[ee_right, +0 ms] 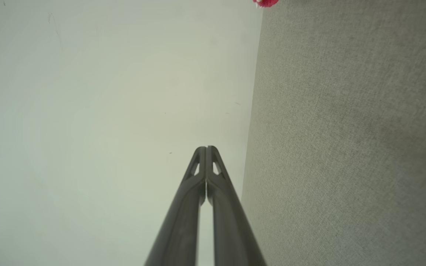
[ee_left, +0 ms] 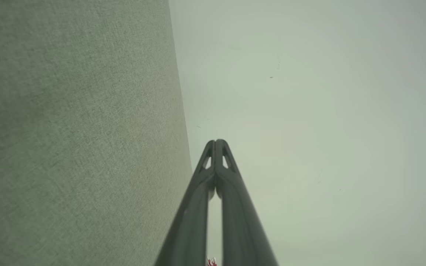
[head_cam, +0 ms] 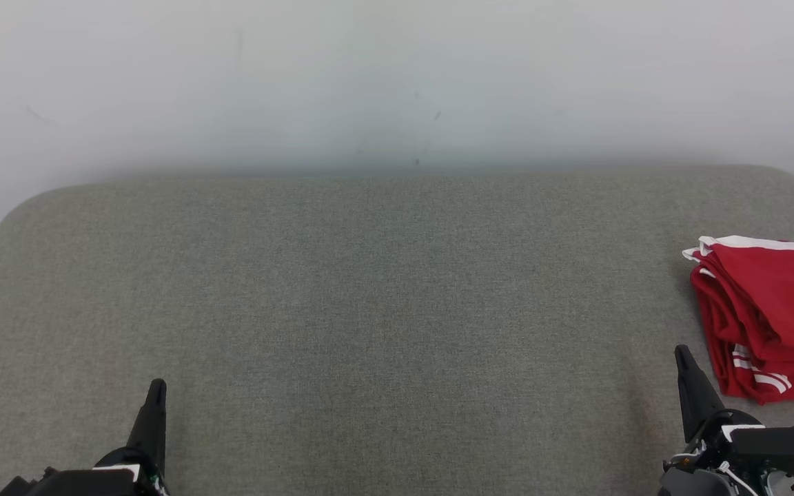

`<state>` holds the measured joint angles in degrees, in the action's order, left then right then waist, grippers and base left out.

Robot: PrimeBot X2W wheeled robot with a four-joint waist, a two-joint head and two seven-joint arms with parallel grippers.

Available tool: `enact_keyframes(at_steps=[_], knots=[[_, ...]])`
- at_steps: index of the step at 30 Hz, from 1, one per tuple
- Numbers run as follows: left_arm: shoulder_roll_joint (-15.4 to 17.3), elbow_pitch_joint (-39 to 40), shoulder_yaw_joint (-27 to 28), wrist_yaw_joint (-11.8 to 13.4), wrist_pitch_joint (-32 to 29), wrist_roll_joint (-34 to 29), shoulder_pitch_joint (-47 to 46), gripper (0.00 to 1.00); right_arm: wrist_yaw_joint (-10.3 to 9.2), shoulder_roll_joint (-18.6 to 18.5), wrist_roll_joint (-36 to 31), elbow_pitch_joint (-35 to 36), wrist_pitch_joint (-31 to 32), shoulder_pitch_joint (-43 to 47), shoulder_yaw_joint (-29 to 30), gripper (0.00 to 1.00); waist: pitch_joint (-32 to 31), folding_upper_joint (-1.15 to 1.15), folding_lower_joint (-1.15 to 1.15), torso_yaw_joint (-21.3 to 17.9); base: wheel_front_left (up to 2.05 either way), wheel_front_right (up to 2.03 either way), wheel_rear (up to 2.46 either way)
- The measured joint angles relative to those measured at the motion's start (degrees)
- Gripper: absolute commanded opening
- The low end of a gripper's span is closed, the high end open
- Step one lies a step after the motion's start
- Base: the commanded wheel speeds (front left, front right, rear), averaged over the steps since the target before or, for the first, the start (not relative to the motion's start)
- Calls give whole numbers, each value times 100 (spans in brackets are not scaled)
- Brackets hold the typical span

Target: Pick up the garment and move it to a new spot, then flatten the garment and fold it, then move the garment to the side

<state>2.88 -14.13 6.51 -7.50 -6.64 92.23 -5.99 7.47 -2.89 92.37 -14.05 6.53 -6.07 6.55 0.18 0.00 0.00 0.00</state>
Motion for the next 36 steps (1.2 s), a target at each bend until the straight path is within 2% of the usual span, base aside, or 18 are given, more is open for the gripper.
enact_keyframes(at_steps=[36], knots=[[0, 1, 0, 0, 0, 0, -1, 0, 0, 1, 0, -1, 0, -1, 0, 0, 0, 0, 0, 0, 0, 0, 0]])
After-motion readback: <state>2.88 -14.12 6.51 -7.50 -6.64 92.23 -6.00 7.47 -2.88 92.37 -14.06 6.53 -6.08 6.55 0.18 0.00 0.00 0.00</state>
